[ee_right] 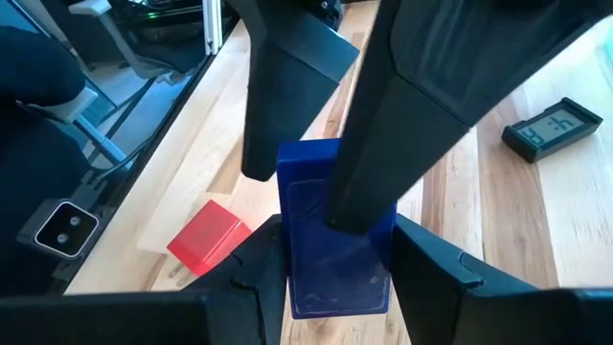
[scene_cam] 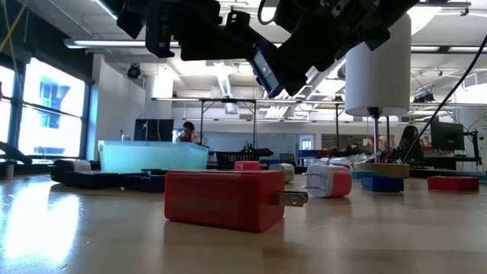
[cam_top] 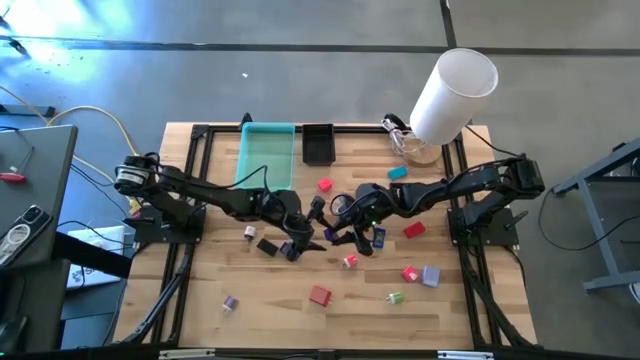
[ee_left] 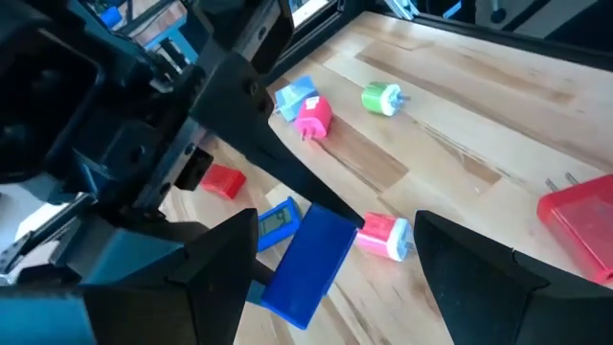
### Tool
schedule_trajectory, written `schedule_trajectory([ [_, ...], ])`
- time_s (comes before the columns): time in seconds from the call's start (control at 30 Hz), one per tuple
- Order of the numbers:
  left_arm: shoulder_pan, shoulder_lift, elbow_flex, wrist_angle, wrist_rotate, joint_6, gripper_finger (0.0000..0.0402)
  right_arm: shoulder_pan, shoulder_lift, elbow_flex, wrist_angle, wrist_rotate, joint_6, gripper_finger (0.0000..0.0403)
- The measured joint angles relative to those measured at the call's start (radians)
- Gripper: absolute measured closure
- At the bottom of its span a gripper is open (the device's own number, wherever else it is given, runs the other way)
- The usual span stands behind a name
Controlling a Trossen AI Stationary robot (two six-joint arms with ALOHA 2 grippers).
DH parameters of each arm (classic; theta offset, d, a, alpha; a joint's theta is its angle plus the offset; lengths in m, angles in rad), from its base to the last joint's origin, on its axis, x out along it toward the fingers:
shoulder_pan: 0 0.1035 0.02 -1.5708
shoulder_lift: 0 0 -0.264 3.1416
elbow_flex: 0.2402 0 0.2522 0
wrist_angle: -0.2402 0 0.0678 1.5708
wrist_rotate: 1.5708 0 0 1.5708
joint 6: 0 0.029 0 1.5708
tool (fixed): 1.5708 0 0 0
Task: Pick & Place Office items
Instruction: Put the top right blue timer into the black bin
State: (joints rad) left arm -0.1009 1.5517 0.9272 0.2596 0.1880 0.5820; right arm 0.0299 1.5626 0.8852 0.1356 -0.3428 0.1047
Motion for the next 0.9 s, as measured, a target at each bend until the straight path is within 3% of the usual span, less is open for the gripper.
schedule_trajectory([
  [0.57,-0.008,0.101,-0.002,0.123,-0.036,0.204,0.0146,0.0,-0.001,0.0,-0.008,-0.029,0.067,0.0264],
  [0.9,-0.032,0.092,-0.002,0.138,-0.063,0.259,0.0206,0.0,-0.001,0.0,-0.045,-0.027,0.068,0.0264],
])
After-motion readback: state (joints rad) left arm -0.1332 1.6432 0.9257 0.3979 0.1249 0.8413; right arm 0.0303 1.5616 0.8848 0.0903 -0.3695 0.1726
